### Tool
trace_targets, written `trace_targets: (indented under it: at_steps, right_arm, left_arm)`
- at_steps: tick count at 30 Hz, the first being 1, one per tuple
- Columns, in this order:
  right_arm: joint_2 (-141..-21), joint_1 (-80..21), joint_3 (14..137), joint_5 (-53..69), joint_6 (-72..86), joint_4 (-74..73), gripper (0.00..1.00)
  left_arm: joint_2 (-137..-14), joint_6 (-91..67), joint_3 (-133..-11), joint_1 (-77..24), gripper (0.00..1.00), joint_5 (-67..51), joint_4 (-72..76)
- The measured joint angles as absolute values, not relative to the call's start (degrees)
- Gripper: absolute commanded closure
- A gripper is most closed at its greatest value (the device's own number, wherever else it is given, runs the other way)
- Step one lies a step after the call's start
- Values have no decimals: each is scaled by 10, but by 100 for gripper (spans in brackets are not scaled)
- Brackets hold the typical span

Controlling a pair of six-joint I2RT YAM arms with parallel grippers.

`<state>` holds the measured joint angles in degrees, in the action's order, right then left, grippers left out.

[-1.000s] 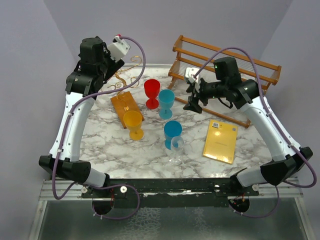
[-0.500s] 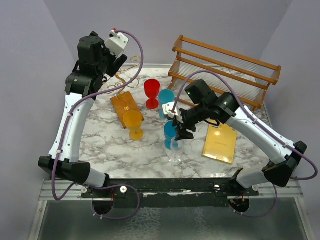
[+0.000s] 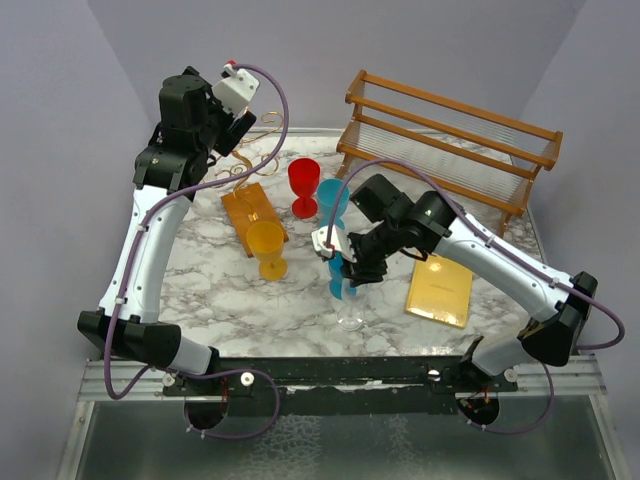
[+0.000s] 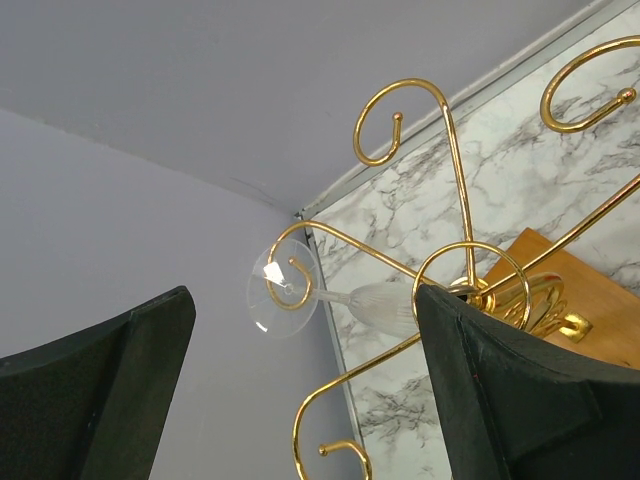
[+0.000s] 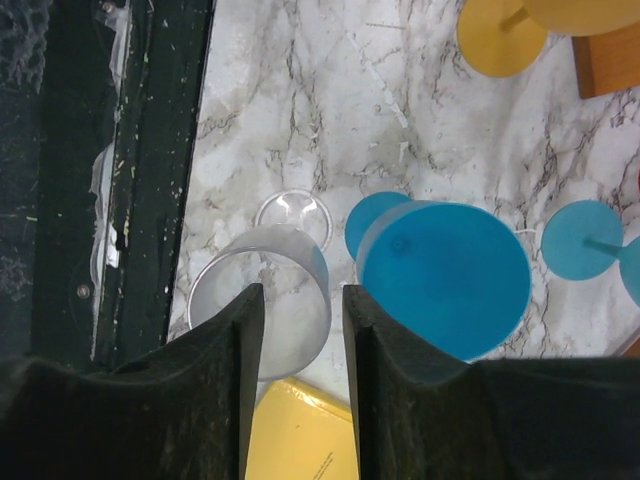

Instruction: Place the wine glass upside down on the wine glass rack

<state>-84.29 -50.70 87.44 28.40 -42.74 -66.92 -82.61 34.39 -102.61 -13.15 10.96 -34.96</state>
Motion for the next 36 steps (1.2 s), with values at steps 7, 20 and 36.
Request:
trace_targets:
  at_steps: [7,20,36]
  right_arm:
    - [-846,-515,858,268,-434,-681,87]
    - [-803,-508,812,229,-439,-698,99]
    - [-754,-362,876,144,-424,-720,99]
  left_arm:
    - [-826,345,-1026,-131,4,110,-349]
    - [-836,359,-1026,-131,4,115,-349]
    - [-854,324,-1064,-131,4,114,-356]
